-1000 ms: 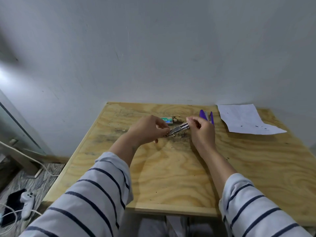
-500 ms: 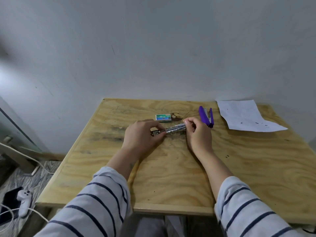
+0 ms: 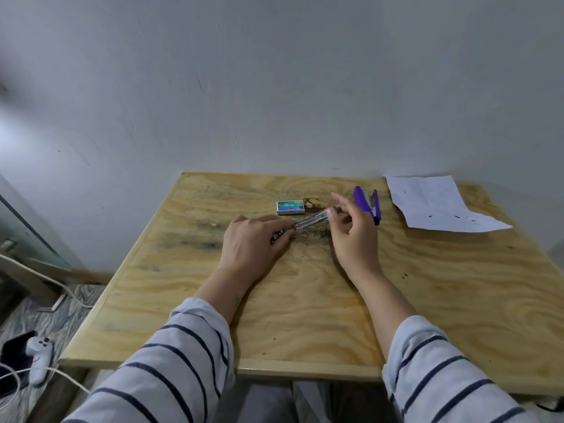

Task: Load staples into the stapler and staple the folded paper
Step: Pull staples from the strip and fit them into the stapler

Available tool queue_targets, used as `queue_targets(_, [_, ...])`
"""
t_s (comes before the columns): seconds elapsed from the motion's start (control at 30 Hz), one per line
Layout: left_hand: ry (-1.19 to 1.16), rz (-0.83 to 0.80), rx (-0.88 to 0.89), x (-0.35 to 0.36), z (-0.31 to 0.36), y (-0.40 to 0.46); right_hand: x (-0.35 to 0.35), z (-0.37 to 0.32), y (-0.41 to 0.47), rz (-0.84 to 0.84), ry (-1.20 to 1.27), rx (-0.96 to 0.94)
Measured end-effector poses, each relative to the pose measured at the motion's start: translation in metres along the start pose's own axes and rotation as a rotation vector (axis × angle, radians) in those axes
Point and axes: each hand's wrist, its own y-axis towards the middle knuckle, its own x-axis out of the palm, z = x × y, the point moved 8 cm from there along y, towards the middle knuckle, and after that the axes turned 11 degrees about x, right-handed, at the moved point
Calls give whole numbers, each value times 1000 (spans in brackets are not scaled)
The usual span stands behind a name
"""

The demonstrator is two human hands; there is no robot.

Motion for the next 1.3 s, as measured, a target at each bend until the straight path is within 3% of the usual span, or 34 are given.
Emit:
queue_targets(0.1, [72,70,35,-7,3,-2,-6,0,-3,36,70,44])
queue_targets(0.27, [157,264,92,-24,10,-5,-1,6,1,-146,268,258])
queue_targets(0.4, [204,225,51,-23,9,-4,6,-2,-4,-305,484,345])
queue_targets(0.57, [100,153,-23,-16,0,-3,10,-15,-6,-429,620,422])
queue_targets(0.67, [58,169,-57,-19,-2,0,11,-22,-2,-532,513,388])
queue_targets(0.87, [-104,163,-195,-22,2,21,2,-20,7,-399,173,160])
queue_targets(1.07, [-415,-50,-114,-4,12,38,-8,-10,6,-210,87,67])
queue_targets(1.2, [-551,15,-257,-3,3,39,-7,-17,4,-255,-17,43])
queue_targets(1.3, [-558,122,-320,-9,-2,37,-23,-38,0,10,-53,-122])
